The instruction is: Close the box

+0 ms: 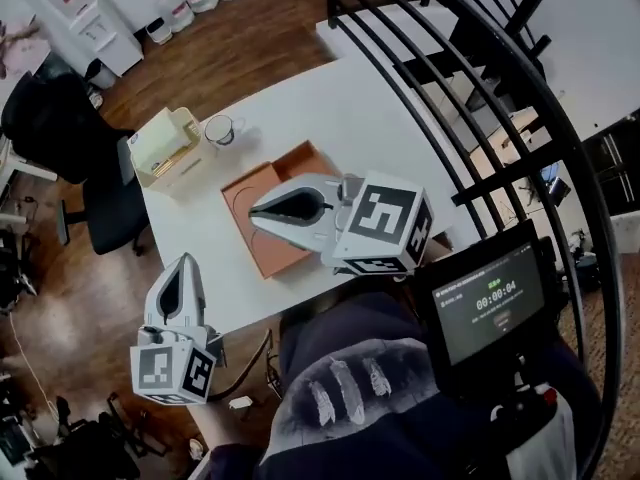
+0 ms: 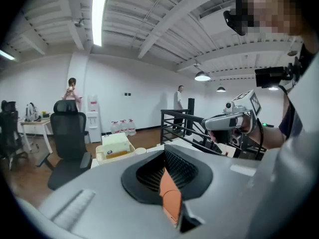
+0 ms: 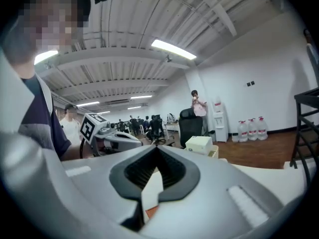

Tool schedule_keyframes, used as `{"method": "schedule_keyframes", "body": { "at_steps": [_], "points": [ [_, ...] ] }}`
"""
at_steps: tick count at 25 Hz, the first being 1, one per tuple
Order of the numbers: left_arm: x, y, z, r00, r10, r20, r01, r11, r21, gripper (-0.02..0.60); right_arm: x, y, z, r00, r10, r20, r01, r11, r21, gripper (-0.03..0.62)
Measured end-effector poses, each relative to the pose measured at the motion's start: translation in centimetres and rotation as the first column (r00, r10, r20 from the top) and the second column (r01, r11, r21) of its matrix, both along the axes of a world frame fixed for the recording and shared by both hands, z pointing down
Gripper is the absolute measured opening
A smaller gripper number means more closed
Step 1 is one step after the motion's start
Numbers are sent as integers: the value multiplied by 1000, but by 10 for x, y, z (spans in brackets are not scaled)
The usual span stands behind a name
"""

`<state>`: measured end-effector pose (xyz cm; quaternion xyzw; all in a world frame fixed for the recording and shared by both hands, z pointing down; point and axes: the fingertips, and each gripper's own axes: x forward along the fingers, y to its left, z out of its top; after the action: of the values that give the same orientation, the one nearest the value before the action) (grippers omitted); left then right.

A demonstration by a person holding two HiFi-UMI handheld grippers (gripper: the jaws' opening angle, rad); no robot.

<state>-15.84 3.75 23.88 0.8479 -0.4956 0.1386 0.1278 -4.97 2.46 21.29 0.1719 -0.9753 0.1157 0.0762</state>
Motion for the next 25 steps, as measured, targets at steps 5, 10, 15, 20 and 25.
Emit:
{"method": "schedule_keyframes", "body": {
  "at_steps": [5,10,15,20,25],
  "points": [
    [17,2,20,993,-118,26,119,991,-54,15,33,-25,15,996,-83,-44,83,997,1,5],
    [18,-9,42,986,-161,38,163,984,-71,15,51,-58,34,994,-72,-79,71,997,-17,5],
    [12,-23,45,983,-180,-25,178,982,-66,15,71,-76,41,994,-14,-110,5,997,-81,5],
    [40,-30,38,992,-119,33,121,988,-93,15,96,-72,21,994,-31,-105,25,998,-61,5],
    [57,-47,46,973,-122,195,138,988,-75,15,117,-86,49,992,-64,-113,54,994,-91,5]
  ]
}}
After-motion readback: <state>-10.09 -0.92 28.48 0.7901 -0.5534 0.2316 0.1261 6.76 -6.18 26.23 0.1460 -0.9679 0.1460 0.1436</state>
